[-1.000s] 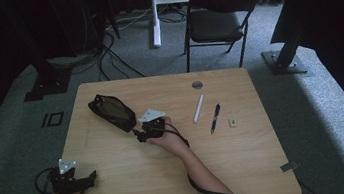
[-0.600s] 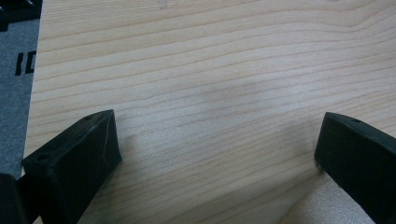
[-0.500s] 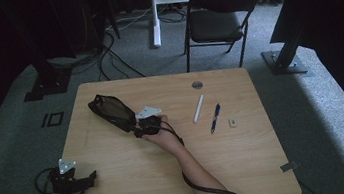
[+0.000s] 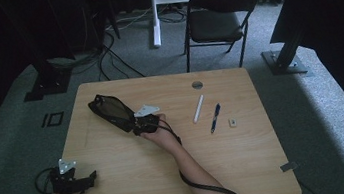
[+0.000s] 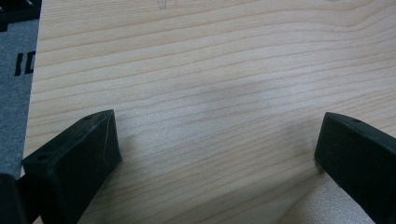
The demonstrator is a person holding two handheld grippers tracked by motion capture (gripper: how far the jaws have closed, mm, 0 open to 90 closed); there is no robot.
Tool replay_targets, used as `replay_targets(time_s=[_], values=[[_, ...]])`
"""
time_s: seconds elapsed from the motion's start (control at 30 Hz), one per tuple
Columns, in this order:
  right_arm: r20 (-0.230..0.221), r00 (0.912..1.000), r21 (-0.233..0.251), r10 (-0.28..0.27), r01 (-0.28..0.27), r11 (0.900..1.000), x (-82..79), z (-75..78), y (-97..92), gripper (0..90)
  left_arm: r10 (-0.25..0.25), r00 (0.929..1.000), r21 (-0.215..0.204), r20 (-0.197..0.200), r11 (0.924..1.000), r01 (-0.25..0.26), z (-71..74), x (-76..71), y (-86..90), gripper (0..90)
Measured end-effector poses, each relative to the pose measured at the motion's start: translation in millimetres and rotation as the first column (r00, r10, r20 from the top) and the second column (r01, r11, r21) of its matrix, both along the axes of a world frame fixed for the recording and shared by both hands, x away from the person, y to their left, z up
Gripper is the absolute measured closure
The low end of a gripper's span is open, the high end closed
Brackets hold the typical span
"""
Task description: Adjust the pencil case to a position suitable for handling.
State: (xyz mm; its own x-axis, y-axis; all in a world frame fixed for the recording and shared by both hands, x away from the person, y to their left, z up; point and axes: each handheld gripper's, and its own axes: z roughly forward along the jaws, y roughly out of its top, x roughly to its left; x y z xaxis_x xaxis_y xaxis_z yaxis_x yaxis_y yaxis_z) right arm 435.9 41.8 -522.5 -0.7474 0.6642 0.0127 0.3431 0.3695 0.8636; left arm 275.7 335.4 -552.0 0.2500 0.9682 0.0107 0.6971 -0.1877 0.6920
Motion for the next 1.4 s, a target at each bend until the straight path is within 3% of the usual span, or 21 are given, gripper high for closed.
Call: replay_targets(time_s=[0.13, 0.27, 0.7, 1.4], values=[[-0.015, 0.9999, 0.010, 0.008, -0.008, 0.9999, 1.5, 2.1, 2.1, 60.8, 0.000, 1.0000, 0.000, 0.000, 1.0000, 0.000, 0.0, 0.0, 0.0, 0.1], [-0.028, 0.9995, -0.012, 0.011, -0.012, 0.9999, 1.6, 4.2, 3.1, 72.0, 0.000, 1.0000, 0.000, 0.000, 1.0000, 0.000, 0.0, 0.0, 0.0, 0.1], [-0.039, 0.9989, -0.022, 0.028, -0.029, 0.9993, -2.6, 5.6, -3.3, 72.9, 0.000, 1.0000, 0.000, 0.000, 1.0000, 0.000, 0.0, 0.0, 0.0, 0.1], [-0.058, 0.9980, -0.011, 0.024, -0.024, 0.9996, -16.6, 5.7, -28.8, 72.9, 0.000, 1.0000, 0.000, 0.000, 1.0000, 0.000, 0.0, 0.0, 0.0, 0.1]])
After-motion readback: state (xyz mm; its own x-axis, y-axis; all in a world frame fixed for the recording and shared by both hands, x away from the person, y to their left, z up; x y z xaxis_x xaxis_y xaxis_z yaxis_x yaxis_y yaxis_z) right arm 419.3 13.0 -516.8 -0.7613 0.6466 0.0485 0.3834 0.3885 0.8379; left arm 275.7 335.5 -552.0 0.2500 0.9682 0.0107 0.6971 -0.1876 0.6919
